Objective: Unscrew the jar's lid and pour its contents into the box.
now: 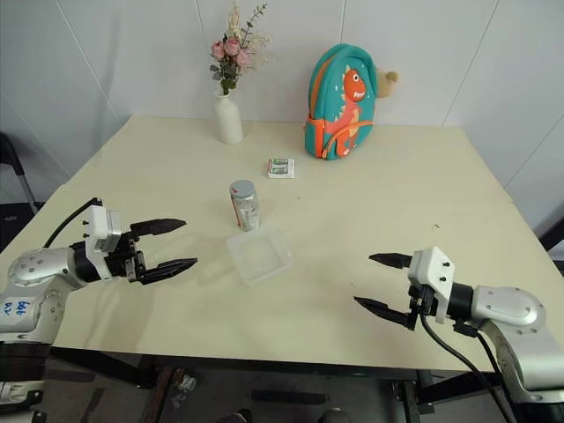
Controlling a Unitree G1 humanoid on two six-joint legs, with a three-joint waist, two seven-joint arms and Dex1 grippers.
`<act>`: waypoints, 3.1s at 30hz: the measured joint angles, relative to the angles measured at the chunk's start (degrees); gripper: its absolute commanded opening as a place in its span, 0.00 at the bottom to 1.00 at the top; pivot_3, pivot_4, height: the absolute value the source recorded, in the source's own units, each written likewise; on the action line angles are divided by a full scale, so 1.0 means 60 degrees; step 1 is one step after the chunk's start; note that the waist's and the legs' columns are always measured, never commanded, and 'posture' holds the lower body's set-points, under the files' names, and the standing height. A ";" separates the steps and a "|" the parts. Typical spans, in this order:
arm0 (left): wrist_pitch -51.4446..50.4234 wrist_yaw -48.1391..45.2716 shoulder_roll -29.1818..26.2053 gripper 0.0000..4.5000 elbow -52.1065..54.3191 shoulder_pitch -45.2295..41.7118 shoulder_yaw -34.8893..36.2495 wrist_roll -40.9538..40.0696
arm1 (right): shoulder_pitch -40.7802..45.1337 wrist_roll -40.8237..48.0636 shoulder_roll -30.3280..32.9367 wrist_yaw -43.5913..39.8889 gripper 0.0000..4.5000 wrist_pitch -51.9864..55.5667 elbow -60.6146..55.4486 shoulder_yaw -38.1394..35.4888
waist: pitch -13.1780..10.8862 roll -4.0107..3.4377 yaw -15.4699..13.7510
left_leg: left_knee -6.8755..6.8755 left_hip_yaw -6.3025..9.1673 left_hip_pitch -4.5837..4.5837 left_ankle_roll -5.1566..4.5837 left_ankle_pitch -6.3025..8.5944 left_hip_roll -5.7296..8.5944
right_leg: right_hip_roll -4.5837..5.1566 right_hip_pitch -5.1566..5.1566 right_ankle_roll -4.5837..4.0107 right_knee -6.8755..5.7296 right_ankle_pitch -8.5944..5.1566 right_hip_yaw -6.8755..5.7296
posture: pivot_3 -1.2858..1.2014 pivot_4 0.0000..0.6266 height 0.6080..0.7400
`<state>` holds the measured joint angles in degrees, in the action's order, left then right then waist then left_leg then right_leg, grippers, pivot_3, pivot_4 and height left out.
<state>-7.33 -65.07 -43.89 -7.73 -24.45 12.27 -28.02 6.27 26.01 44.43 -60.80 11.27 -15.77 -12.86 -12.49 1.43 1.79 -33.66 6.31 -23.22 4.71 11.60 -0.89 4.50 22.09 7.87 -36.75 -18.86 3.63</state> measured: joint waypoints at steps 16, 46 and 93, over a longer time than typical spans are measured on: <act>0.0254 0.3022 0.2168 0.99 -0.2366 -0.2027 -0.0356 0.1363 | 0.2892 0.0212 -0.1519 0.0823 1.00 0.0592 0.0166 0.1628 | 0.0000 0.0002 -0.0045 | -0.0037 0.0006 -0.0005 0.0029 -0.0020 0.0007 | -0.0001 -0.0028 0.0038 0.0028 0.0044 0.0001 | 0.52 0.24 1.00; 0.3750 0.3797 0.4175 0.99 -1.0967 -0.6772 -0.0719 0.3520 | 0.2602 0.0569 -0.1928 0.2959 1.00 0.1973 -0.2569 0.1958 | 0.0001 0.0005 -0.0041 | -0.0025 0.0005 -0.0089 0.0041 -0.0027 0.0011 | -0.0003 0.0058 0.0054 0.0029 0.0051 -0.0001 | 0.52 0.24 1.00; -0.3239 0.1127 0.2459 0.46 0.1626 -0.2262 -0.1157 0.0591 | 0.5265 0.2258 -0.3362 0.4370 1.00 0.4904 -0.2186 0.3081 | 0.0002 0.0001 -0.0012 | -0.0015 0.0024 -0.0049 0.0060 -0.0085 -0.0004 | -0.0018 0.0057 0.0003 -0.0047 0.0056 0.0003 | 0.52 0.24 1.00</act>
<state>-26.77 -58.30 -29.14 2.03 -38.03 5.33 -24.48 37.86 39.56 24.26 -34.58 40.69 -28.89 5.62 -12.47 1.43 1.71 -33.75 6.46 -23.52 5.07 11.09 -0.92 4.39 22.43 7.89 -37.03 -18.53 3.65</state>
